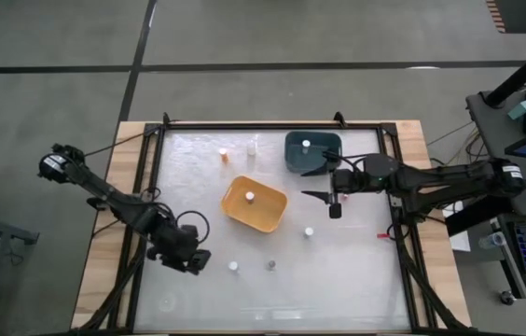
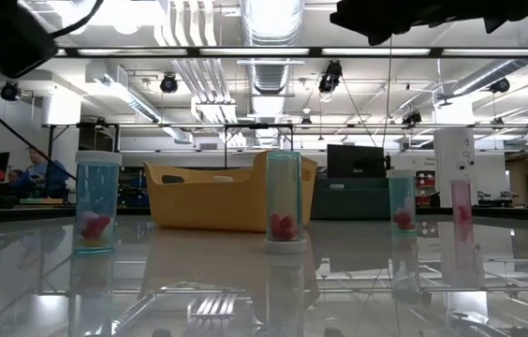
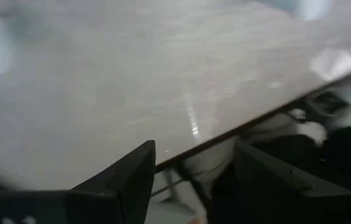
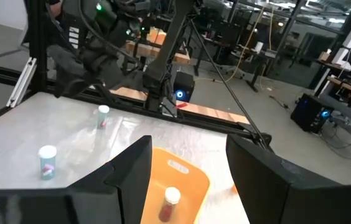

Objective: Pick and place medicine bottles into bin by pill shape (circle, oval)
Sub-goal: Put the blue pill bottle into the yellow bin

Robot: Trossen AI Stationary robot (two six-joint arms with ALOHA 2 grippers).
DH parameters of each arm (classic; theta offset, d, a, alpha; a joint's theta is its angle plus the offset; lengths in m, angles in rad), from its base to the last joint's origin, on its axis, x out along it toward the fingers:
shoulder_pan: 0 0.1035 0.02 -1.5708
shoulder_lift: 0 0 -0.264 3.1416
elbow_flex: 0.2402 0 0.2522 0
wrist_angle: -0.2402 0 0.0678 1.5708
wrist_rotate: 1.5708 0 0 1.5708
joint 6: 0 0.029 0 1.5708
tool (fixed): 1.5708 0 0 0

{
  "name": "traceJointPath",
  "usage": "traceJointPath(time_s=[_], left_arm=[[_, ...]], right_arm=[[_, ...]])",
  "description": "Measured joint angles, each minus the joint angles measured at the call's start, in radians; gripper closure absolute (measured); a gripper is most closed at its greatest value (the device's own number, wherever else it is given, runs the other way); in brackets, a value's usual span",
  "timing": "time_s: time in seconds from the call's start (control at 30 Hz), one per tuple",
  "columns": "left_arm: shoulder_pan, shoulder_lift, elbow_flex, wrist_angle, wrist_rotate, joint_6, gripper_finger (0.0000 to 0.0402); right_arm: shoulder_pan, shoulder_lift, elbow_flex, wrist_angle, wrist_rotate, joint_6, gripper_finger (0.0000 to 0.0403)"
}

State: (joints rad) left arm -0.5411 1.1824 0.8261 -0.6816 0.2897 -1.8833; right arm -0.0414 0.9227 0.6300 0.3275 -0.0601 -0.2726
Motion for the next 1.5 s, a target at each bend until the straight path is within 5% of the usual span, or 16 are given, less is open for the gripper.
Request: traceJointPath(time_s=[0.17,0.43,1.5], left_arm=[[-0.004,-0.009,0.000,-0.218,0.078,-0.015,0.0201],[-0.003,0.005,-0.002,-0.365,-0.022,0.108,0.0201],[-0.002,0.171,-0.017,-0.348,-0.109,0.274,0.0222]], right_arm=[[0.000,0.022,0.000,0.007,0.000,-0.008,0.0204],[0.000,0.057,0.000,0.035,0.001,-0.016,0.0204],[0.000,0.069,0.000,0.050,0.002,-0.016,0.0204]])
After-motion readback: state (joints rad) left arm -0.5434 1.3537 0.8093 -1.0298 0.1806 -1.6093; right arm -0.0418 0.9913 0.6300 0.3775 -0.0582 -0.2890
